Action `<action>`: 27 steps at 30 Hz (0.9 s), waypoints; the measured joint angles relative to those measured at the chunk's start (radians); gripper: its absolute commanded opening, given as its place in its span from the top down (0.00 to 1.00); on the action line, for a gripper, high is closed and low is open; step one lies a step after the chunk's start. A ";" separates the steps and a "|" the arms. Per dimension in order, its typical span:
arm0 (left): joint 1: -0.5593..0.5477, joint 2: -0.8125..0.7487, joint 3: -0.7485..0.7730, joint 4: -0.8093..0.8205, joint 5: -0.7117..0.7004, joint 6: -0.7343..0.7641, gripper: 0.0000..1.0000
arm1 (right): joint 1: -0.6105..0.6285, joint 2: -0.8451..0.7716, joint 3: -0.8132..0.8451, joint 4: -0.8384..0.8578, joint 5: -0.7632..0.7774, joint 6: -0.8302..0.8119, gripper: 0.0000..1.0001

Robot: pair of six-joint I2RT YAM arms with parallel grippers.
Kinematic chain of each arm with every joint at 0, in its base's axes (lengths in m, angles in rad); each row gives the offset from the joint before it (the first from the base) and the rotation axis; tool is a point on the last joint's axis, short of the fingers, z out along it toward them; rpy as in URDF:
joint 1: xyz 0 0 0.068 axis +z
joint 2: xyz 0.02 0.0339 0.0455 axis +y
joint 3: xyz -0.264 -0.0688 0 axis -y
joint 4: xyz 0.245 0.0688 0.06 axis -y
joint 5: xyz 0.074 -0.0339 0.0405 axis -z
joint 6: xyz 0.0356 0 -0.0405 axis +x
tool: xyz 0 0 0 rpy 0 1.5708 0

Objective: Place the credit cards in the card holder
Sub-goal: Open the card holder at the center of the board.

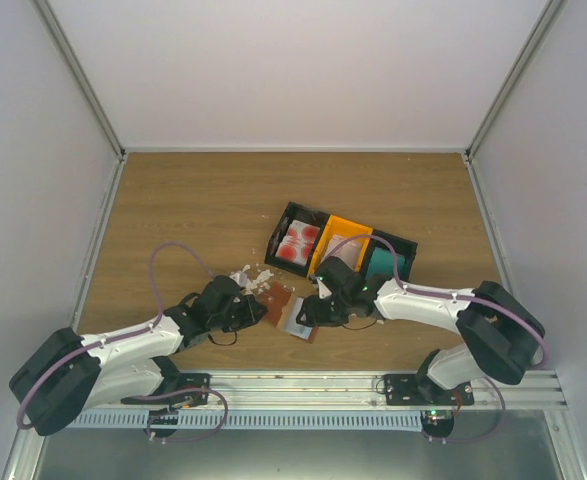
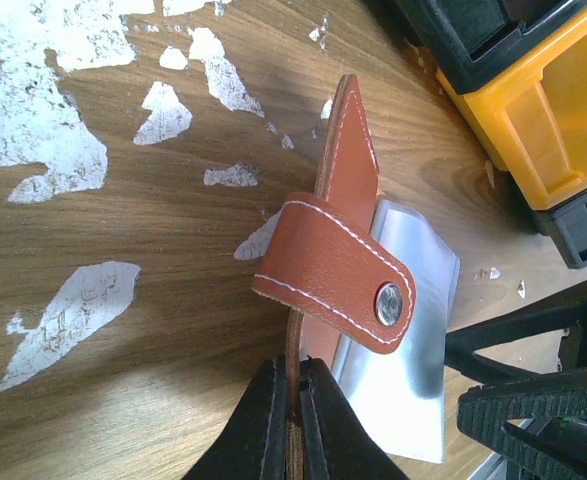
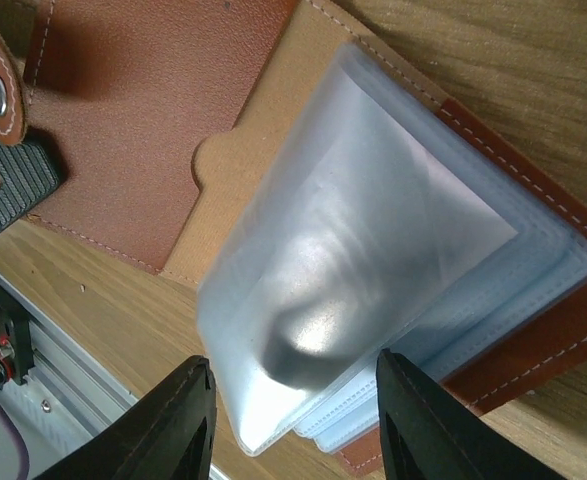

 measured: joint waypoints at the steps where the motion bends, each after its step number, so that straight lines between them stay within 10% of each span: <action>1: 0.000 0.001 0.000 0.000 0.000 0.000 1.00 | 0.000 0.000 0.000 0.000 -0.002 0.000 0.54; 27: 0.000 0.032 0.000 -0.006 0.004 -0.002 1.00 | 0.006 0.047 0.039 0.062 -0.010 -0.014 0.56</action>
